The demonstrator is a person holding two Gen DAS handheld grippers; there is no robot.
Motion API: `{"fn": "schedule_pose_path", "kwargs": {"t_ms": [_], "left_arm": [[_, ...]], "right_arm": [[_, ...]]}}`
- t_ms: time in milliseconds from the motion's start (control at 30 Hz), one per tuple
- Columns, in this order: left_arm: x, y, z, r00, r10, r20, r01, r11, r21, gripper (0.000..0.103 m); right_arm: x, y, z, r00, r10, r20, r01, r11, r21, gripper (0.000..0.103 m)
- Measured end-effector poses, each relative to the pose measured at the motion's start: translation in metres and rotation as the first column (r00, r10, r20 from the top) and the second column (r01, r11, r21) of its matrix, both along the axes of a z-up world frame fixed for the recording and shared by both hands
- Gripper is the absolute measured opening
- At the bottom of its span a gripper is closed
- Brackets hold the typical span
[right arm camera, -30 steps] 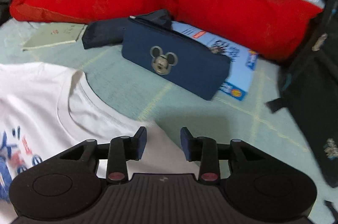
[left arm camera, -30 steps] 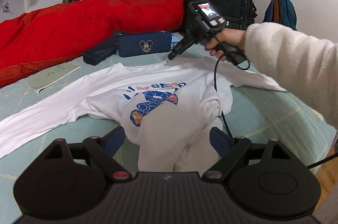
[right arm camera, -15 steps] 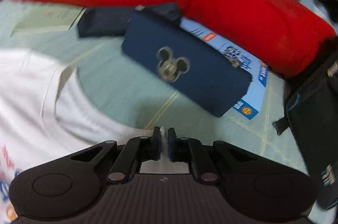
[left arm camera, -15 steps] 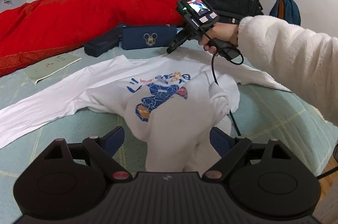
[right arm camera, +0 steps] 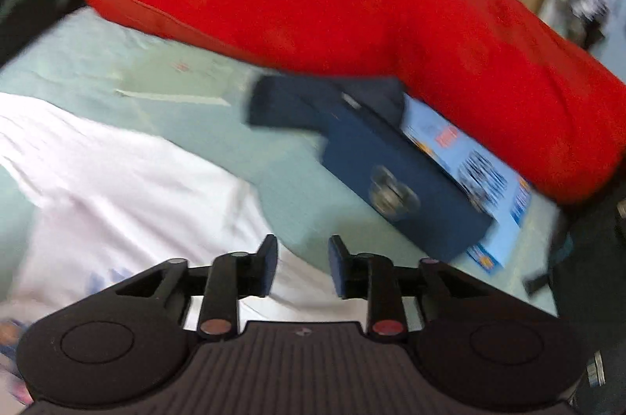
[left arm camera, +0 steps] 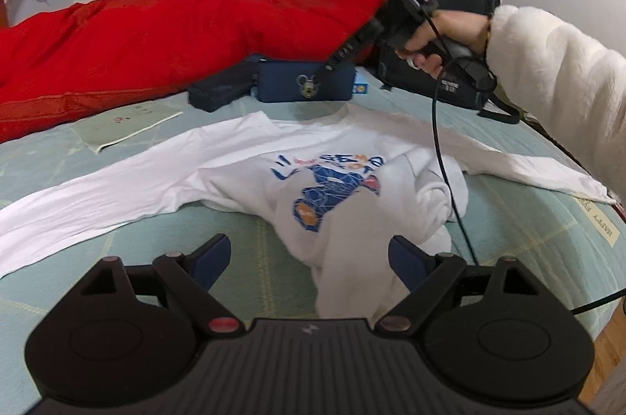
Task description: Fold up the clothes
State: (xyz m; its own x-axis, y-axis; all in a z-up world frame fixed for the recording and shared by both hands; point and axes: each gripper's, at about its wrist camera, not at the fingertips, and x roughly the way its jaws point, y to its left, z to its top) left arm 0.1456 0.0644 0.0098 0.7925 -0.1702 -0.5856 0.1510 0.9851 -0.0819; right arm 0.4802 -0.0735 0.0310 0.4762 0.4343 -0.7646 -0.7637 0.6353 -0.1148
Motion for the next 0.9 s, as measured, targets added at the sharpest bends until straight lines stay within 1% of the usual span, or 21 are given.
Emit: {"fn": "schedule_pose_path", "kwargs": {"t_ms": [67,133,233,333,433,467,533,567,600,667,733,800,900], "left_arm": [[-0.003,0.005,0.001,1.000,0.012,0.004,-0.012,1.000,-0.006,0.088],[-0.006,0.009,0.000,1.000,0.016,0.005,-0.016,1.000,-0.010,0.088],[-0.008,0.015,-0.003,1.000,0.030,0.000,-0.030,0.999,-0.013,0.088],[-0.008,0.022,-0.007,0.999,0.039,-0.009,-0.039,0.999,-0.024,0.088],[-0.006,0.028,-0.013,0.998,0.052,-0.022,-0.053,0.998,-0.029,0.088],[-0.004,0.029,-0.015,0.998,0.053,-0.025,-0.054,0.998,-0.032,0.088],[-0.002,0.031,-0.018,0.998,0.056,-0.031,-0.057,0.998,-0.038,0.088],[-0.001,0.032,-0.020,0.998,0.057,-0.033,-0.058,0.998,-0.040,0.088],[0.000,0.033,-0.021,0.998,0.056,-0.035,-0.057,0.997,-0.043,0.088],[0.001,0.034,-0.024,0.998,0.054,-0.039,-0.055,0.997,-0.048,0.088],[0.002,0.034,-0.026,0.998,0.052,-0.044,-0.054,0.997,-0.047,0.088],[0.001,0.035,-0.026,0.998,0.054,-0.046,-0.056,0.997,-0.047,0.088],[0.000,0.036,-0.026,0.997,0.062,-0.049,-0.064,0.997,-0.045,0.088]], "right_arm": [[-0.001,0.022,0.005,0.999,0.036,-0.011,-0.035,0.999,0.014,0.040],[0.006,0.045,-0.001,0.999,0.048,-0.026,-0.048,0.999,0.017,0.041],[0.021,0.073,-0.027,0.998,0.027,-0.057,-0.027,1.000,-0.005,0.041],[0.033,0.090,-0.057,0.997,0.004,-0.080,-0.007,0.999,-0.039,0.041],[0.040,0.097,-0.081,0.998,-0.001,-0.061,-0.003,0.998,-0.068,0.041],[0.040,0.098,-0.086,0.999,0.003,-0.049,-0.006,0.997,-0.074,0.043],[0.038,0.098,-0.092,0.999,0.023,-0.035,-0.025,0.997,-0.073,0.043],[0.038,0.098,-0.092,0.999,0.032,-0.040,-0.035,0.997,-0.065,0.040],[0.037,0.097,-0.091,0.998,0.042,-0.044,-0.045,0.997,-0.056,0.028],[0.036,0.097,-0.090,0.997,0.063,-0.046,-0.065,0.997,-0.045,0.013],[0.034,0.102,-0.090,0.997,0.075,-0.014,-0.075,0.996,-0.055,0.011],[0.038,0.104,-0.088,0.999,0.039,0.014,-0.039,0.999,-0.027,0.010],[0.046,0.106,-0.091,1.000,-0.003,-0.002,0.003,1.000,0.000,0.011]]}}
